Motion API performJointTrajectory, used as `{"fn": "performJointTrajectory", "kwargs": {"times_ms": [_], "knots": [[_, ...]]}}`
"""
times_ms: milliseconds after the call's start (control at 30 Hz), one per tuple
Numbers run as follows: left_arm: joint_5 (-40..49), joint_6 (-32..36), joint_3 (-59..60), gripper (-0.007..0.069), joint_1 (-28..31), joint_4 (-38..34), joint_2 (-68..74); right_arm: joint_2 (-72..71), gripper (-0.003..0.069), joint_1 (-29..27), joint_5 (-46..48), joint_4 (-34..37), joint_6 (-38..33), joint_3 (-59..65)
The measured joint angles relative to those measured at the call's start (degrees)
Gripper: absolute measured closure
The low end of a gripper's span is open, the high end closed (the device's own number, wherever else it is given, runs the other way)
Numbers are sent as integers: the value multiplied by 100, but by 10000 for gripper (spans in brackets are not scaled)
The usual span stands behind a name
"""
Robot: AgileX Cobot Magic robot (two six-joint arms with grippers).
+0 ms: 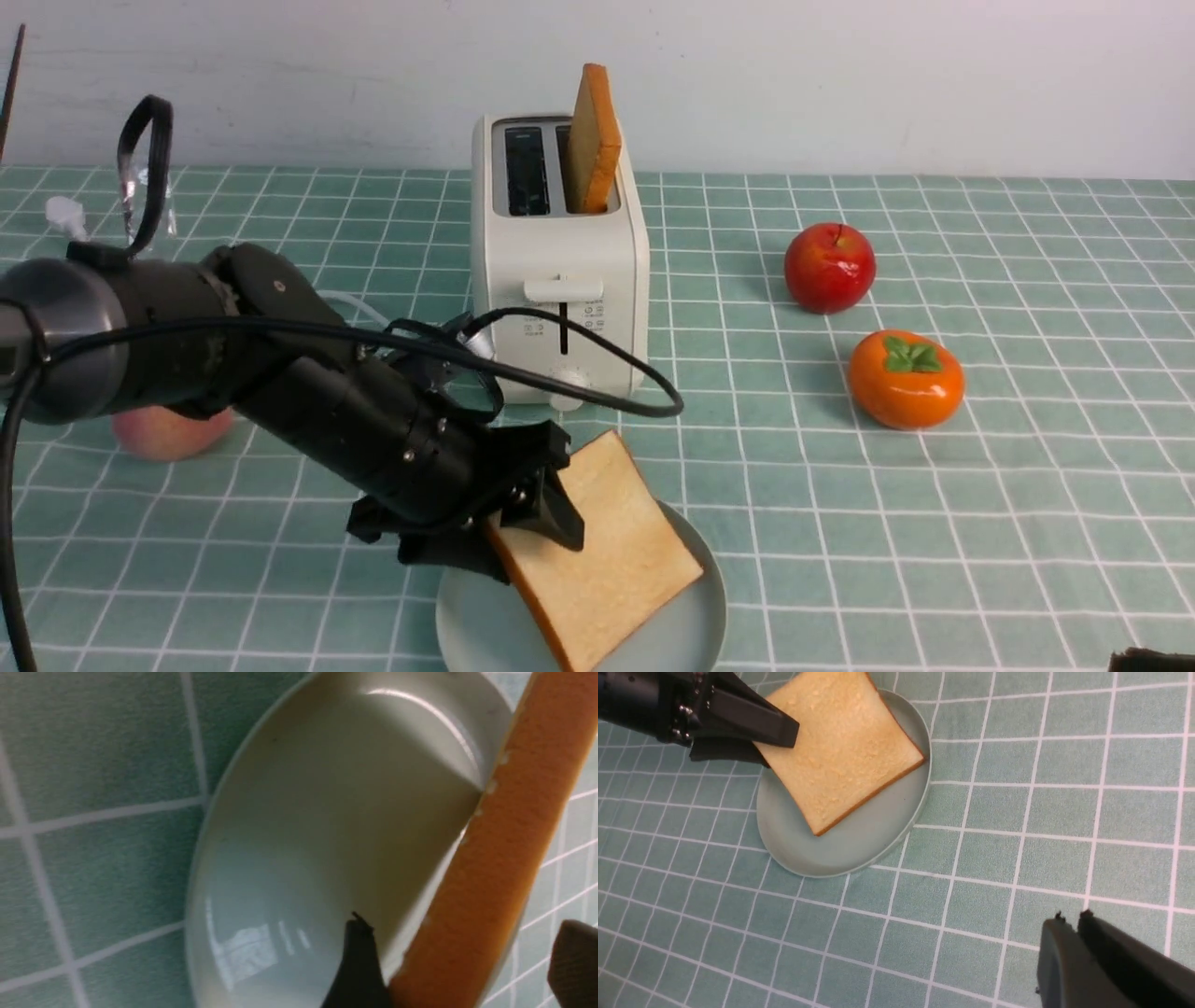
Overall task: Take toasted bread from bread machine on blue coffee table place on plate.
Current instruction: 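Place the slice of bread on the plate with the left gripper, then grasp the toast slice in the toaster and pull it up out of the slot with the right gripper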
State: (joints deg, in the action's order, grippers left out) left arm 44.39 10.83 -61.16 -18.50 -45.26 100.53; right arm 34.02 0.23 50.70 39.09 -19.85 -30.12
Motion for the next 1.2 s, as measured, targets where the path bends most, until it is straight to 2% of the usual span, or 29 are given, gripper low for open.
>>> {"fn": "performJointTrajectory", "kwargs": {"times_ms": [67,167,233,300,333,367,400,433,467,667,800,967,1033,1067,1200], "knots": [[33,-172,0,83,0,409,-53,47,608,0,6,-12,0,-271],[93,-622,0,108,0,1071,-215,220,606,0,72,-12,0,-723],[212,-1243,0,204,0,1865,-525,555,604,0,202,-12,40,-1366],[339,-1639,0,297,0,2318,-740,818,603,0,290,-6,102,-1794],[442,-1906,0,382,0,2601,-906,1047,601,0,355,-6,138,-2123],[460,-1936,0,397,0,2641,-934,1127,601,0,383,-6,138,-2235],[556,-2077,12,520,0,2885,-1167,1426,600,0,465,-6,144,-2630],[579,-2132,62,596,0,2971,-1367,1696,600,32,516,-6,103,-2960],[579,-2135,95,627,0,3003,-1510,1879,600,65,525,-12,88,-3173],[393,-2171,580,638,0,3018,-2599,3134,600,641,348,-12,40,-4448],[59,-2187,1238,638,0,3013,-3605,4523,594,1309,209,-371,40,-5731],[-132,-2187,1911,638,0,3013,-4420,5838,559,1695,108,-805,131,-7101],[-292,-2187,2350,638,0,3006,-4906,6664,501,1865,70,-953,152,-8000],[-314,-2187,2376,638,0,3006,-4977,6784,496,1876,69,-960,154,-8134],[-335,-2192,2756,638,0,2985,-5655,8062,348,2077,31,-1048,300,-9497]]}}
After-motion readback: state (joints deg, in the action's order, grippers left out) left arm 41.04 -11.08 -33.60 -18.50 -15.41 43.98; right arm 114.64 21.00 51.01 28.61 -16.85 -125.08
